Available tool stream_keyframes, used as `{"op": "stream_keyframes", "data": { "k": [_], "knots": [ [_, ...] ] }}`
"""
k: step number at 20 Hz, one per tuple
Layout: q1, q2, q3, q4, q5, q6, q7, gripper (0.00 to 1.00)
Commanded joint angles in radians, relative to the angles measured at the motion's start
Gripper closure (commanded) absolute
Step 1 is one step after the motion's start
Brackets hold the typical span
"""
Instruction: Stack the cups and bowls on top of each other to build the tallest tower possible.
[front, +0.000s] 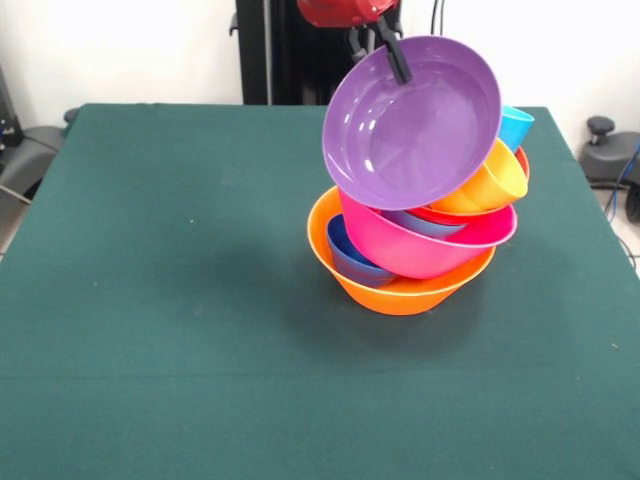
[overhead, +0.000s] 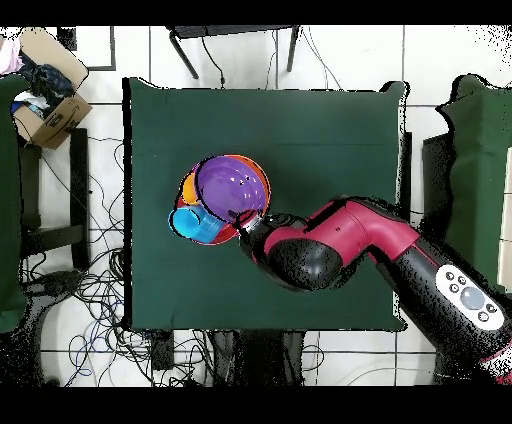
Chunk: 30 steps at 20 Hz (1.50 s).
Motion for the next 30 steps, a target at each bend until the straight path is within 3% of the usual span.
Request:
{"op": "stream_keyframes", "data": {
  "k": [1, 10, 17, 23, 30],
  "knots": [
    [0.041, -0.004, -0.068, -0.055, -0.017, 0.105, -0.248, 0.00],
    [0.013, 0.011, -0.060, -0.118, 0.036, 0.176, -0.346, 0.00],
    [0.000, -0.034, -0.002, -0.160, 0.113, 0.266, -0.363, 0.00],
    [0.026, -0.019, -0.011, -0.279, 0.146, 0.376, -0.445, 0.00],
    [0.056, 0.008, -0.058, -0.448, 0.145, 0.513, -0.624, 0.00]
  ]
}}
